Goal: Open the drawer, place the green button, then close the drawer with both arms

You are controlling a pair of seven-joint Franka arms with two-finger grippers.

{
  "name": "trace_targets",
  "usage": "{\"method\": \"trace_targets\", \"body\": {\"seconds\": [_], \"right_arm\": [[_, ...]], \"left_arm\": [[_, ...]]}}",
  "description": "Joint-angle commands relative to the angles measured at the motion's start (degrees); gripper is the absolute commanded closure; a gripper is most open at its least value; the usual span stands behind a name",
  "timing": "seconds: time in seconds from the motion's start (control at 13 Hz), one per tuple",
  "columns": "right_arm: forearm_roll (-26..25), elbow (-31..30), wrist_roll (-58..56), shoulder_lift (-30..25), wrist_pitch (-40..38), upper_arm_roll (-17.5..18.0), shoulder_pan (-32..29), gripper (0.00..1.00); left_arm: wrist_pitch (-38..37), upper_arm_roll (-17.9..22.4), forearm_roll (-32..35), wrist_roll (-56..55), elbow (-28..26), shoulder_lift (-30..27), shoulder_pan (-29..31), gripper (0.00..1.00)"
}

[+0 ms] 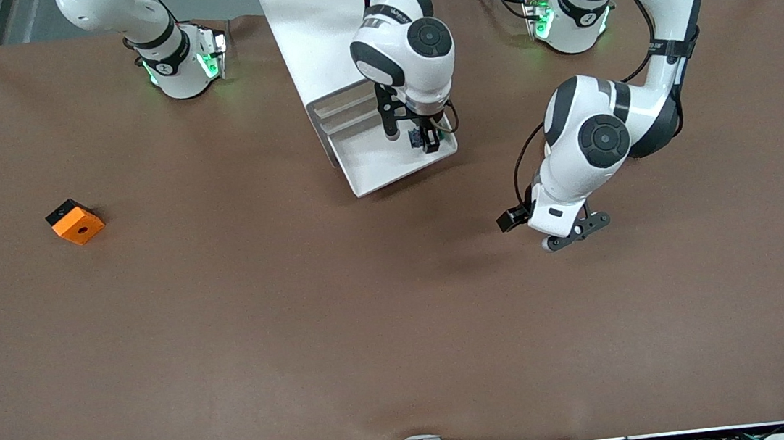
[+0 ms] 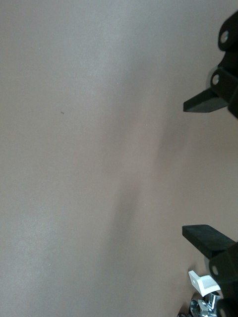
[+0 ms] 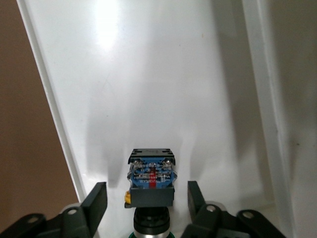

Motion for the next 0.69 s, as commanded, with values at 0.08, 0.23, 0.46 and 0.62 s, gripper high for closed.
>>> {"method": "trace_targets", "body": {"seconds": [0.08, 0.23, 0.46, 0.62], "right_arm": [[-0.5, 1.3, -1.9, 0.4, -3.1, -0.8, -0.2, 0.00], [-0.1, 2.5, -5.1, -0.2, -7.0, -0.9, -2.2, 0.00], [0.5, 9.2, -15.9, -0.3, -19.6, -0.7, -6.2, 0.00], [1.1, 12.7, -23.6, -1.6, -26.8, -0.4, -9.9, 0.00]], "left_arm": [[0.0, 0.0, 0.4, -0.7, 0.9, 0.5, -0.1, 0.00], [0.0, 0.0, 0.4, -0.6, 0.9, 0.6, -0.1, 0.00], [0.0, 0.0, 0.3, -0.9, 1.0, 0.5, -0.5, 0.00], [0.0, -0.1, 0.2, -2.3, 1.7, 0.6, -1.1, 0.00]]}}
